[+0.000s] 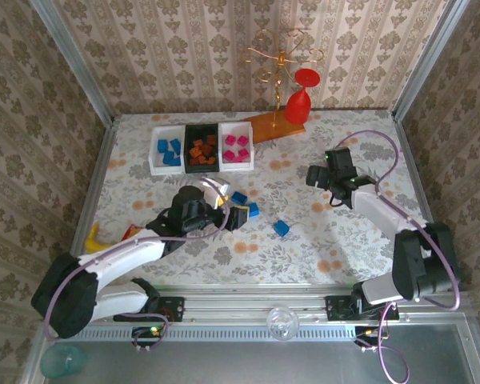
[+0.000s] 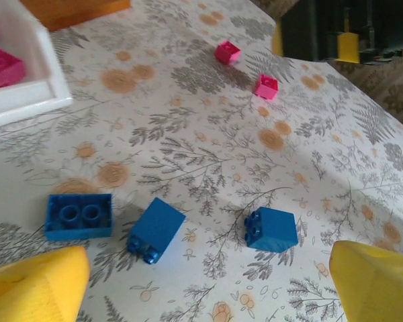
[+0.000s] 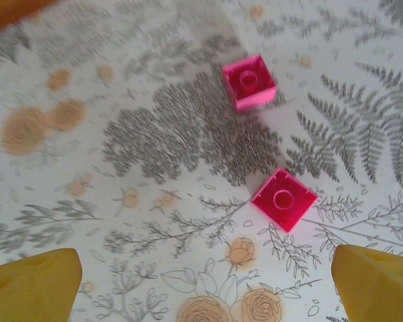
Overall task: Sort the legos into containers by color
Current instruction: Pick up the lego from the middle-right of the table.
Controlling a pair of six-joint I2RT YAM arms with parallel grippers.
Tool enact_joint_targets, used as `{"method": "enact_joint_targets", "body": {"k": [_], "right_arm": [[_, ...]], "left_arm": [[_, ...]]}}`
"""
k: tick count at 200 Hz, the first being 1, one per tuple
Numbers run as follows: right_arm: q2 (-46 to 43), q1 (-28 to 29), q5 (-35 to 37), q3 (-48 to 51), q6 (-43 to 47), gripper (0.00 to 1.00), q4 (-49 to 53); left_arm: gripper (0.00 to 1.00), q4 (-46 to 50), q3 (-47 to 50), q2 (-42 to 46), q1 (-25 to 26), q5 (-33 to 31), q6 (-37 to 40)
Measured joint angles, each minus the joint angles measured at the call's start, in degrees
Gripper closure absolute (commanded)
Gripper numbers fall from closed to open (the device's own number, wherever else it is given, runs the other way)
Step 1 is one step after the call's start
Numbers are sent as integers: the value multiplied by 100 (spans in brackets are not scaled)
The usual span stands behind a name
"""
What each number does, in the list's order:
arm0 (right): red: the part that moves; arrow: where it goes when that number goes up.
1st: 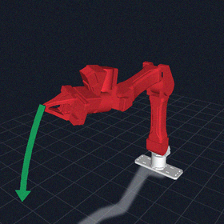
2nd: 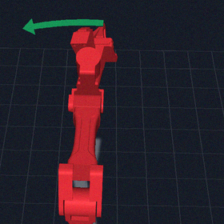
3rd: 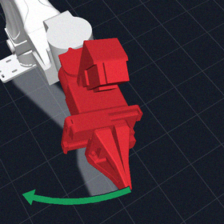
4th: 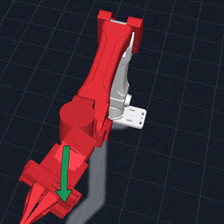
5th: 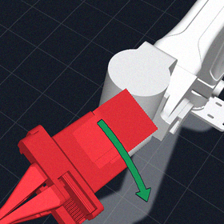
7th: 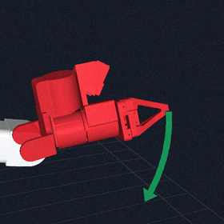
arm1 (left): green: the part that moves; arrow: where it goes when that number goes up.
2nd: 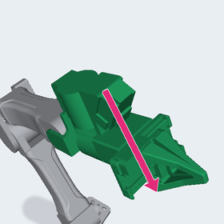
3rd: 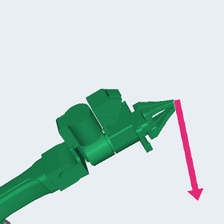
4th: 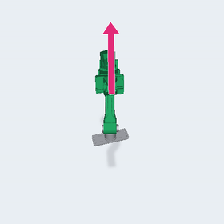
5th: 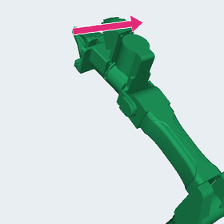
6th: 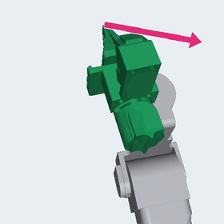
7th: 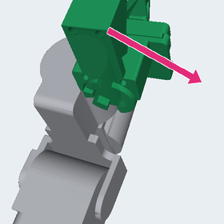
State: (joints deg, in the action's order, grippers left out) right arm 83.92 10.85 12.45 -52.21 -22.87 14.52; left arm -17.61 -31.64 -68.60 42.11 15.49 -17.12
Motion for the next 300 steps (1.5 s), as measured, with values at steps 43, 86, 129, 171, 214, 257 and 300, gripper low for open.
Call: {"method": "enact_joint_targets", "body": {"k": [43, 86, 129, 171, 214, 257, 300], "right_arm": [[1497, -275, -42, -977, -109, 5, 505], [2258, -640, -160, -1945, 17, 4, 1029], [3045, -837, -649, -2728, 168, 6, 1473], [3099, -813, -933, -2632, 269, 12, 1746], [2697, -675, -973, -2039, 339, 23, 1609], [2643, -627, -966, -1971, 343, 41, 1646], [2640, -579, -951, -1971, 354, 59, 1700]], "left_arm": [[8, -234, -459, -752, 219, 118, 72], [8, -374, -514, -828, 260, 122, 72], [8, -389, -514, -828, 262, 125, 72], [8, -391, -511, -828, 260, 125, 74], [8, -413, -470, -798, 258, 125, 74], [7, -501, -424, -741, 245, 122, 74], [7, -520, -282, -660, 243, 103, 72]]}}
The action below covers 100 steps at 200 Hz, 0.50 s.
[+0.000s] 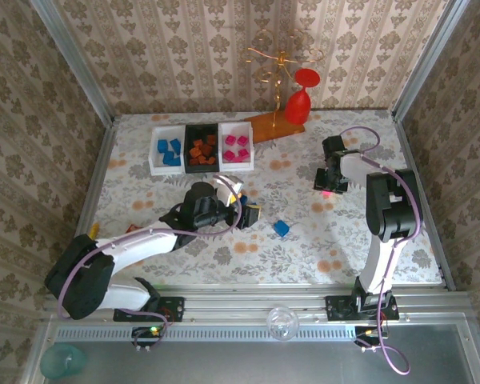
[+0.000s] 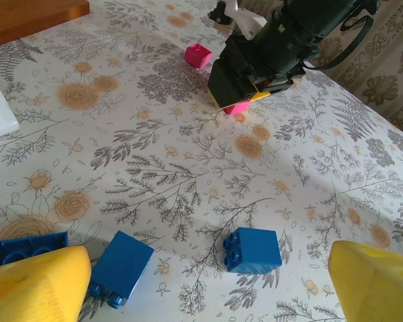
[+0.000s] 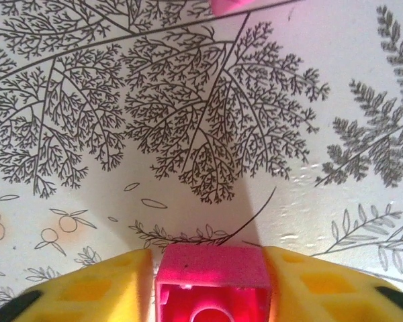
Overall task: Sort the legos into containers by color
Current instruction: Pick up the lego from the middle-right of the table, then place the lego in the container.
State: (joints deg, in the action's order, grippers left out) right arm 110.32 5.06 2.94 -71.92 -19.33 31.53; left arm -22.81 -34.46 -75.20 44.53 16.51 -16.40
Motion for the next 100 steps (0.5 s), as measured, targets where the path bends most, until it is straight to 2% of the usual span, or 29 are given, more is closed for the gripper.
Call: {"method": "enact_joint_targets", "body": {"k": [43, 71, 100], "right_arm": [[-415, 339, -208, 160, -37, 66, -221], [-868, 1314, -496, 116, -149, 68, -909], [-525, 2326, -627, -636, -203, 68, -1696]], "left_arm": [[7, 2, 380, 444, -214, -330, -74], [7, -20, 831, 1025, -916, -557, -446], [6, 76, 1172, 1735, -1613, -704, -833]]}}
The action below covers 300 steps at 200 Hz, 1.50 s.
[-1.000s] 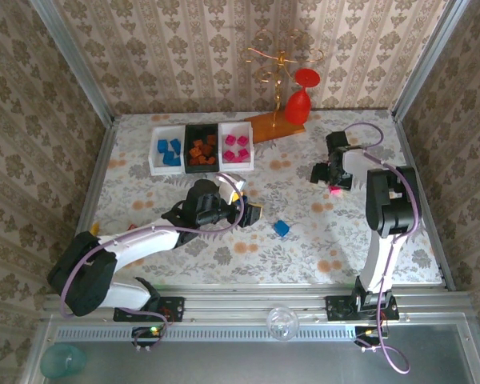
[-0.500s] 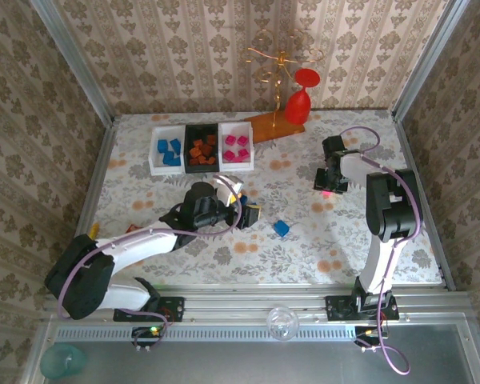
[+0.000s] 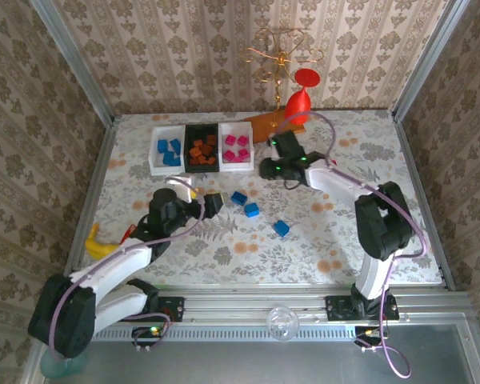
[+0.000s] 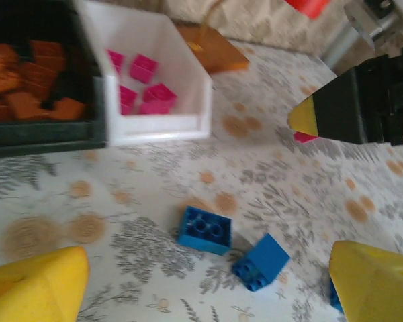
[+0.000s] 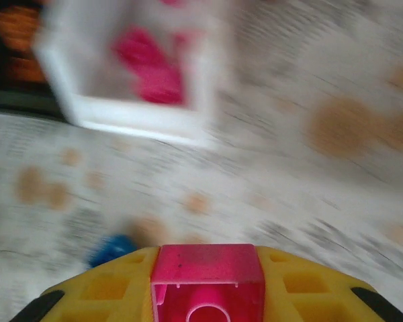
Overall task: Sort the legos into containers by color
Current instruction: Place the lego in the container, then pick up the lego from the center of the table.
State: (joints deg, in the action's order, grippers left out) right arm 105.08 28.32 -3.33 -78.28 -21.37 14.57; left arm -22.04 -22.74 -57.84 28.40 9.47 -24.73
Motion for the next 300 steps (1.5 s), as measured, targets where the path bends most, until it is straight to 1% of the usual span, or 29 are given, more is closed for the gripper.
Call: {"method": "enact_joint_targets", "body": {"k": [20, 50, 82, 96, 114, 128, 139, 175, 196, 211, 235, 261, 300], "right_arm": [[601, 269, -42, -798, -33, 68, -483], [1843, 238, -55, -2184, -118, 64, -761], [2986, 157, 7, -3331, -157, 50, -645], [3189, 127, 13, -3565, -168, 42, -525], [3165, 120, 11, -3589, -118, 36, -466], [2933, 116, 17, -3351, -81, 34, -516], [2527, 105, 37, -2859, -7, 32, -562], [586, 4, 210, -909, 203, 27, -756], [-555, -120, 472, 94, 323, 25, -763], [-1176, -197, 605, 739, 369, 23, -761], [-1777, -227, 715, 1528, 457, 20, -542], [-2330, -219, 785, 2229, 474, 18, -363], [-2986, -219, 793, 2592, 428, 18, -284]], "left_arm": [[6, 179, 92, 592, -74, -116, -103], [6, 483, 136, 1311, -114, -264, -129], [6, 870, 136, 1622, -146, -297, -129], [6, 1012, 136, 1633, -144, -232, -131], [6, 1056, 136, 1606, -144, -87, -131], [6, 1005, 136, 1528, -127, 26, -131], [6, 909, 136, 1386, -76, 96, -127], [7, 612, 50, 566, 293, 278, -46], [8, 592, -243, -50, 540, 273, 144], [8, 621, -544, -533, 658, 269, 306], [13, 802, -1110, -1357, 721, 201, 575], [14, 1128, -1725, -2286, 719, 87, 809], [14, 1681, -2684, -3488, 778, -76, 1049]]}}
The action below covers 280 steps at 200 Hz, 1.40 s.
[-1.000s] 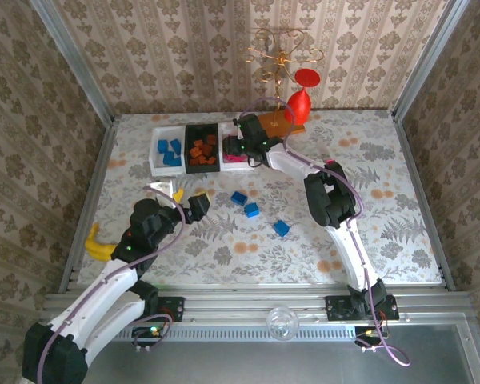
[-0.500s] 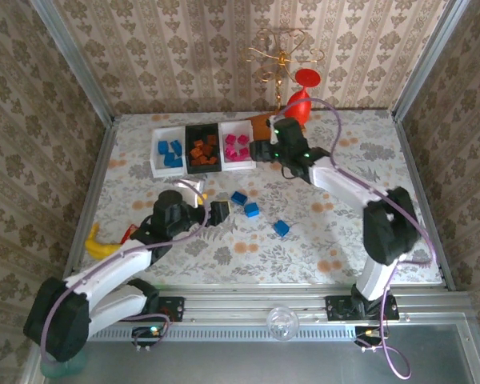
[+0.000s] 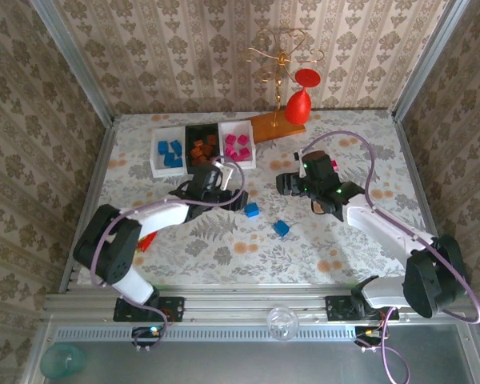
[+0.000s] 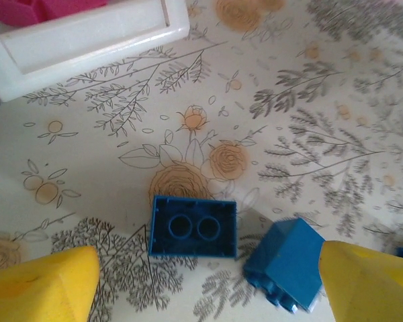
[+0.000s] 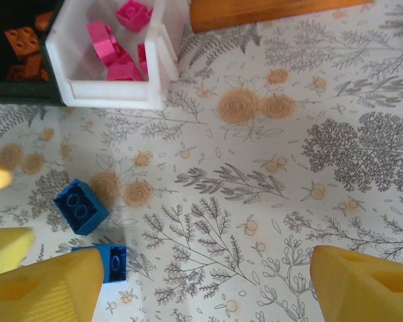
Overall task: Sort the legos into containers by color
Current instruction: Pick up the lego from the center of the table.
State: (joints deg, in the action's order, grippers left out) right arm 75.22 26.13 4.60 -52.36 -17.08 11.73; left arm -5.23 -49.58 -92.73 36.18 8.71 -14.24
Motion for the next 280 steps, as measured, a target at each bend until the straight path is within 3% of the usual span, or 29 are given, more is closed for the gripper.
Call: {"method": "enact_joint_targets", "body": {"k": [88, 163, 197, 242, 280], "right_arm": [[-363, 0, -2, 184, -70, 16, 13], [-363, 0, -2, 219, -87, 16, 13], [-363, 0, -2, 219, -90, 16, 11], [-361, 0, -153, 219, -111, 15, 4], [-361, 219, -546, 221, -109, 14, -219]], "left_arm": [[19, 1329, -1609, -1550, 22, -179, 514], [35, 1788, -1825, -1727, -17, -144, 662], [47, 1871, -1803, -1727, -103, -149, 684], [61, 1416, -990, -1130, -267, -214, 520], [61, 874, 157, 249, -789, -262, 122]]}}
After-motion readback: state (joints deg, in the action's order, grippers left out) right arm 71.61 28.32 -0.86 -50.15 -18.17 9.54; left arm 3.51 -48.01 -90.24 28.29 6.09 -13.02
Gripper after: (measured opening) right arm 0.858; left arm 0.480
